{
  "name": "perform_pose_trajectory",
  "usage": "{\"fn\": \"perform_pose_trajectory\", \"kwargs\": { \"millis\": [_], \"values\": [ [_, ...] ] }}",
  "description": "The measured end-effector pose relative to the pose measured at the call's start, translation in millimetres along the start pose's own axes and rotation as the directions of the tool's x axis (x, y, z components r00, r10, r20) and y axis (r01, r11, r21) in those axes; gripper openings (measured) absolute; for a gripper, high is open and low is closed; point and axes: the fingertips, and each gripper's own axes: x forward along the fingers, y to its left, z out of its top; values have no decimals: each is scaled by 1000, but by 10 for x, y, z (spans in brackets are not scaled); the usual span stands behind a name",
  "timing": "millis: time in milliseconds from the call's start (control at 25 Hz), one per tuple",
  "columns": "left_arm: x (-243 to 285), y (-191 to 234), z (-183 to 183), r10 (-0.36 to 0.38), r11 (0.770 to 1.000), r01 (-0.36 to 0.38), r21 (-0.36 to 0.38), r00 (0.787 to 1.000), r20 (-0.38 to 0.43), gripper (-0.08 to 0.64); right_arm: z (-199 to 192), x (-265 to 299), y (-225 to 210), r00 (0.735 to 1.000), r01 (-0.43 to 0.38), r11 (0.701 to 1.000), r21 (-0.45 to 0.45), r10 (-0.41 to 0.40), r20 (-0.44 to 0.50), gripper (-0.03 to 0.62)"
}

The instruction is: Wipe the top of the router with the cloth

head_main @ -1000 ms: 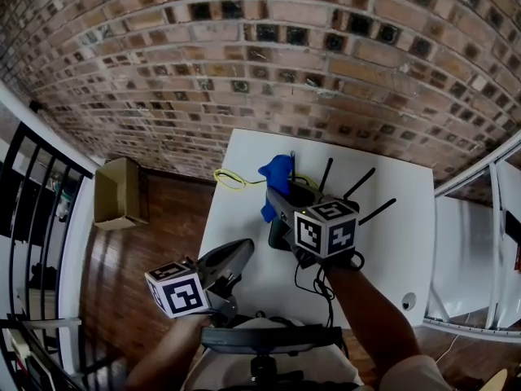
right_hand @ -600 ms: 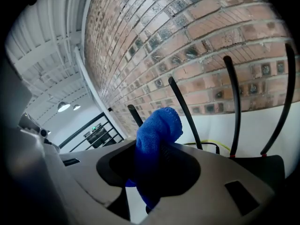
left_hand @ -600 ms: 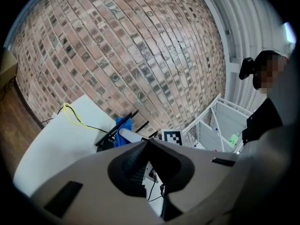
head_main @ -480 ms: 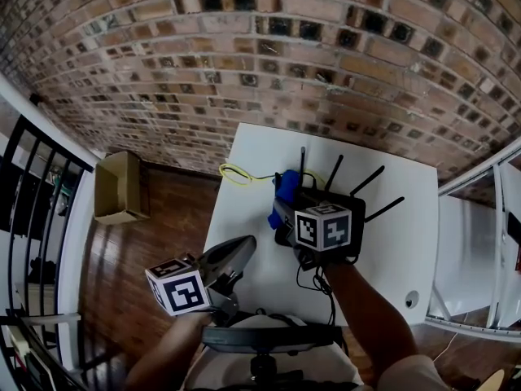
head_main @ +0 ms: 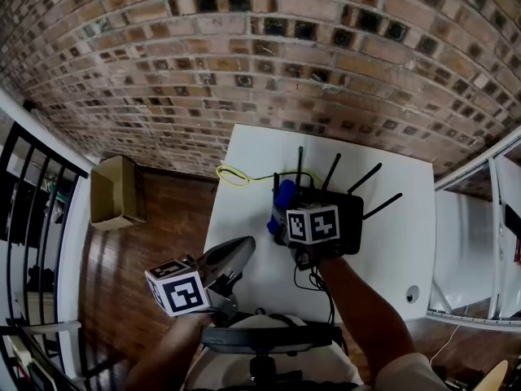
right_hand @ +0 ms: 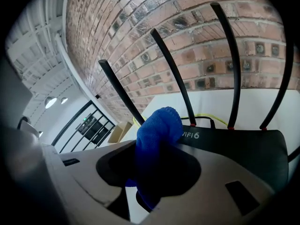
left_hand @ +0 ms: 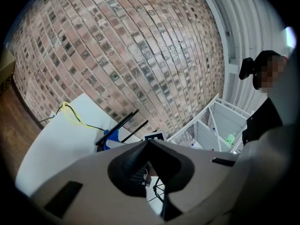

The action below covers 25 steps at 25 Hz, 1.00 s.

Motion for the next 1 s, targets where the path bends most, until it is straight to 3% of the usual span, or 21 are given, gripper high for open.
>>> {"fn": "perform_pose_trajectory", "kwargs": {
  "millis": [680,880,1000],
  "values": [
    [-74,103,62,-13,1000,13,-4,1000,-13,8,-153,147,-49,996,46,999,16,-44,-77,153],
    [-53,132,50,-20,1000,20,-5,1000,-19,8,-119,21,-104,991,101,989,-104,-109,-78,153],
    [-13,122,27,-31,999,31,-8,999,-22,8,-80,-115,-196,978,172,948,-269,-198,-72,153]
  ]
}}
